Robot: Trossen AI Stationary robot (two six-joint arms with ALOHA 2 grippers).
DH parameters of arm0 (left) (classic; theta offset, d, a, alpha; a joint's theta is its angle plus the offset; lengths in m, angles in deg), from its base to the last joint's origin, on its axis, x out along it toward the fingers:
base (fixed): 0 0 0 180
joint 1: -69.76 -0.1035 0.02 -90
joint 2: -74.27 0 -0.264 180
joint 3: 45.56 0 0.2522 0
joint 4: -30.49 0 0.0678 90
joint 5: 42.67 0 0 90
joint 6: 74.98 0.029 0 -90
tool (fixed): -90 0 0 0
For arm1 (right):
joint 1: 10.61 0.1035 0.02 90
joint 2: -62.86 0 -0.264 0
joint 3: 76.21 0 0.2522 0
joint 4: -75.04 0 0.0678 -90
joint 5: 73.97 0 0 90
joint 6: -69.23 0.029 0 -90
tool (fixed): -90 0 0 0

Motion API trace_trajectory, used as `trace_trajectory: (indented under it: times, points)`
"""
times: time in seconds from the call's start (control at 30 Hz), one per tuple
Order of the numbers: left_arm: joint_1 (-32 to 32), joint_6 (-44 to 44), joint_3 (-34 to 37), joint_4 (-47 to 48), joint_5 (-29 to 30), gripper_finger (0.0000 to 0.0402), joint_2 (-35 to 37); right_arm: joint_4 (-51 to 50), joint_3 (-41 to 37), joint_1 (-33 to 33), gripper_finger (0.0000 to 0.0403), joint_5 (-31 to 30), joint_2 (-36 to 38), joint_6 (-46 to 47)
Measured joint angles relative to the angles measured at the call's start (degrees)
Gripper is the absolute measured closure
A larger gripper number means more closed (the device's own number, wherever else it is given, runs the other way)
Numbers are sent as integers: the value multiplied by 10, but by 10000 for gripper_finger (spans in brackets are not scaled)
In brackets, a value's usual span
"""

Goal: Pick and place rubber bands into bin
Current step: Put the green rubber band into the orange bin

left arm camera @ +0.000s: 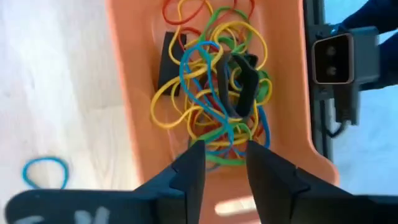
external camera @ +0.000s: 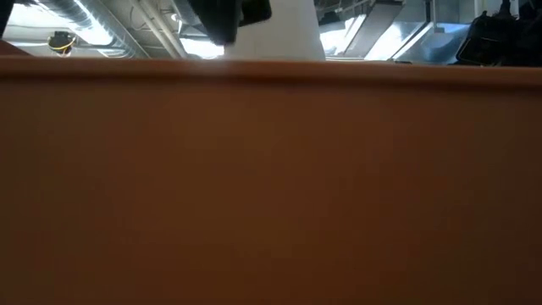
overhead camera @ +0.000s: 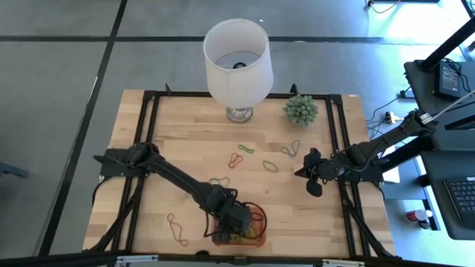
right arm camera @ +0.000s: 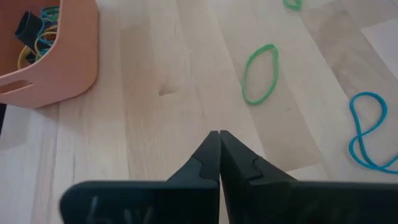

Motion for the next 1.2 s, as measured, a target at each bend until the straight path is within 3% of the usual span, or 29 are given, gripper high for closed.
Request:
trace_trajectory:
  times: [0.23,0.47,0.6,0.73,0.93,1.2]
  points:
    - [-30,-22,-3,11,47,302,75,0,0,0,400,-3,0,-4]
    - [-89,-37,9,98,79,387,133,8,0,-7,378,-89,0,-2]
    - [-125,26,52,101,80,399,155,25,0,-34,341,-92,0,-2]
    - [-161,76,141,45,69,400,199,50,0,-62,299,-92,-2,-2]
    - [-209,100,344,-113,42,400,327,118,1,-91,242,-77,-35,-2]
    - [-283,108,566,-195,8,400,513,118,76,-138,223,-54,-169,1]
